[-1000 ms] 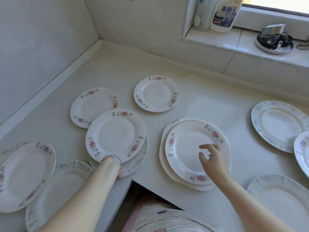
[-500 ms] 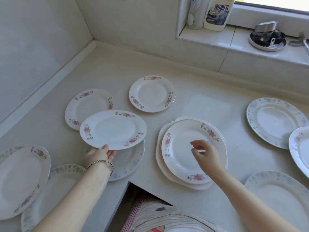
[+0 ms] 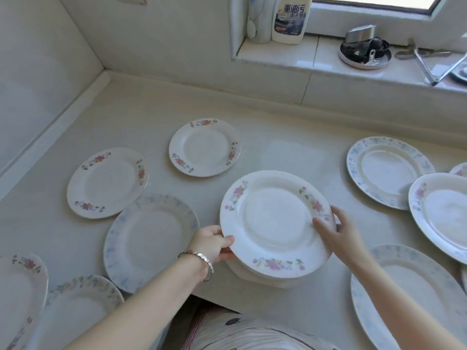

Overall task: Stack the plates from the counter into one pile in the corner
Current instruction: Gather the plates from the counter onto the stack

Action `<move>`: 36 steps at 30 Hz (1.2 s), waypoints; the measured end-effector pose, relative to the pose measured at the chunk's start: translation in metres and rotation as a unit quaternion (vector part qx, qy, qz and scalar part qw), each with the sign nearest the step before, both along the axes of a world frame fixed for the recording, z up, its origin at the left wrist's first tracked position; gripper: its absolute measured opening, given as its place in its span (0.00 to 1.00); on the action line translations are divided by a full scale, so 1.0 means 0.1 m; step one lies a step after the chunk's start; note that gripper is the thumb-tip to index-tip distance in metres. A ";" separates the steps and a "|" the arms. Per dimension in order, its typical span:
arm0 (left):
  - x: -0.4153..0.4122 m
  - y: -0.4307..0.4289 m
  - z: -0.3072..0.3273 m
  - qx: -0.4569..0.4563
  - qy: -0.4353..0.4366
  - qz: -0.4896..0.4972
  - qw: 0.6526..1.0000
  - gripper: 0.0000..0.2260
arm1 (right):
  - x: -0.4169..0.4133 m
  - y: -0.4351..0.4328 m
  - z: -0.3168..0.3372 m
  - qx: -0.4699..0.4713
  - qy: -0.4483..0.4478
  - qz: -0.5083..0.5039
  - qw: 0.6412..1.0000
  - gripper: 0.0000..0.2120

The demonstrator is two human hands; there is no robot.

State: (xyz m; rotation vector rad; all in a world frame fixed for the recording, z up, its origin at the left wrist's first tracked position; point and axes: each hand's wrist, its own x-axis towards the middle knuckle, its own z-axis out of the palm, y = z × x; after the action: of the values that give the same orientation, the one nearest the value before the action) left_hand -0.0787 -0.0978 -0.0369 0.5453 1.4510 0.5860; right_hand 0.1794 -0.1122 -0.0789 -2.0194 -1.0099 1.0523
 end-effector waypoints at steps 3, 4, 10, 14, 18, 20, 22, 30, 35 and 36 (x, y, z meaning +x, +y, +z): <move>0.08 0.10 -0.20 -0.020 0.111 -0.089 0.990 0.09 | 0.02 -0.21 -0.18 -0.048 -0.014 -0.006 0.999 0.23; 0.09 0.11 -0.26 -0.024 0.150 -0.123 0.981 0.07 | 0.02 -0.26 -0.24 -0.056 -0.020 -0.009 0.998 0.24; 0.05 0.13 -0.47 -0.042 0.269 -0.257 0.927 0.13 | 0.00 -0.38 -0.41 -0.073 -0.107 0.007 0.992 0.27; 0.08 0.17 -0.50 -0.061 0.285 -0.296 0.910 0.11 | -0.05 -0.33 -0.42 -0.110 -0.203 0.030 0.972 0.29; 0.07 0.24 -0.41 0.037 0.413 -0.459 0.785 0.10 | -0.09 -0.23 -0.41 -0.118 -0.259 0.052 0.957 0.30; 0.09 0.23 -0.41 0.059 0.436 -0.440 0.783 0.14 | -0.10 -0.18 -0.42 -0.089 -0.239 0.045 0.966 0.29; 0.12 0.21 -0.40 0.069 0.409 -0.346 0.841 0.17 | -0.14 -0.13 -0.44 -0.039 -0.150 0.002 0.988 0.28; 0.22 0.11 -0.43 0.040 0.130 -0.042 0.990 0.20 | -0.32 -0.05 -0.47 0.020 0.066 -0.142 0.987 0.27; 0.13 0.13 -0.46 0.045 0.054 -0.042 0.997 0.18 | -0.32 -0.07 -0.47 0.018 0.075 -0.152 0.985 0.26; 0.10 0.13 -0.46 0.041 0.044 -0.075 0.995 0.19 | -0.30 -0.07 -0.46 0.010 0.072 -0.148 0.986 0.26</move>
State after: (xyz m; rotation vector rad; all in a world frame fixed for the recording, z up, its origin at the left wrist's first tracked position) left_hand -0.0691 -0.0852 -0.0833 0.7452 1.4586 0.5088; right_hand 0.1489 -0.1187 -0.1253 -1.9702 -0.6203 1.0057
